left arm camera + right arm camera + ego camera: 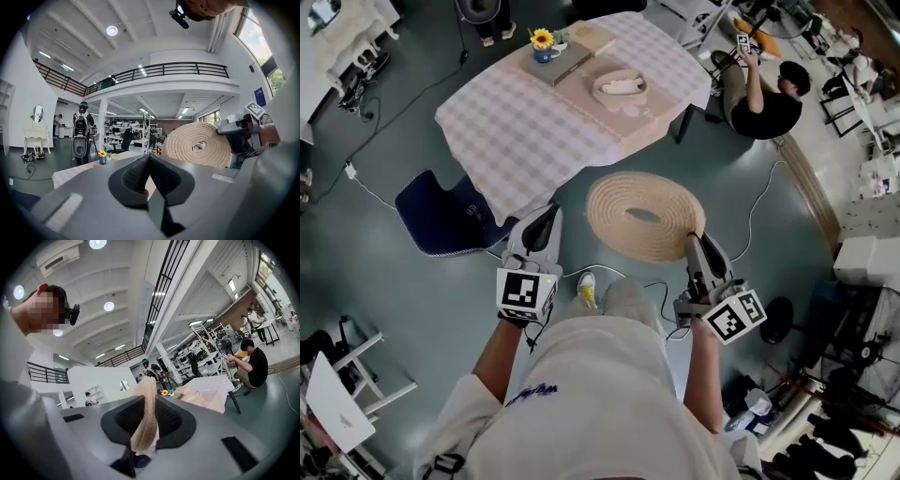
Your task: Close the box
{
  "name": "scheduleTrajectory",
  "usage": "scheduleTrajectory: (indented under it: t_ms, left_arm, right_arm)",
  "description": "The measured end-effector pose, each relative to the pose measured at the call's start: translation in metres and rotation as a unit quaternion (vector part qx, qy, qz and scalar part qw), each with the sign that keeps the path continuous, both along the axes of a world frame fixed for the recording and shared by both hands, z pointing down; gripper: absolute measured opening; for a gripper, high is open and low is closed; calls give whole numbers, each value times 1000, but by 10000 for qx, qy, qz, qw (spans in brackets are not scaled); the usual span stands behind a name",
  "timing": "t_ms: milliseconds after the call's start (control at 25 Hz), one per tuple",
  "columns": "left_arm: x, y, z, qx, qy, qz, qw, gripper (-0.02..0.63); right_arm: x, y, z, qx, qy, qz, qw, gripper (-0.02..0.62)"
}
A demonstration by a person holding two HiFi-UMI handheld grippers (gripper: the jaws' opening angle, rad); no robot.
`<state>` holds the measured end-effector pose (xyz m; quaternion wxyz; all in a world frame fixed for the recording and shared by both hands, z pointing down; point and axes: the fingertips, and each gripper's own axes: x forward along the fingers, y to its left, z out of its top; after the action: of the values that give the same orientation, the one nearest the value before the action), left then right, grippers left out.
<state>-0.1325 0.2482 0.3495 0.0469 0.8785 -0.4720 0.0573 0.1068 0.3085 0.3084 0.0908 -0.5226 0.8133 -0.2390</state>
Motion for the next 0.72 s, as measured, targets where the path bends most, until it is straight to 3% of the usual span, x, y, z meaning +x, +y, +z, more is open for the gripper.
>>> scheduleTrajectory:
  t_ms: [720]
  left_arm:
    - [29, -89, 13, -53, -331, -86, 9994, 2]
  right_arm:
    - [43, -109, 13, 104, -81, -36, 9999, 72]
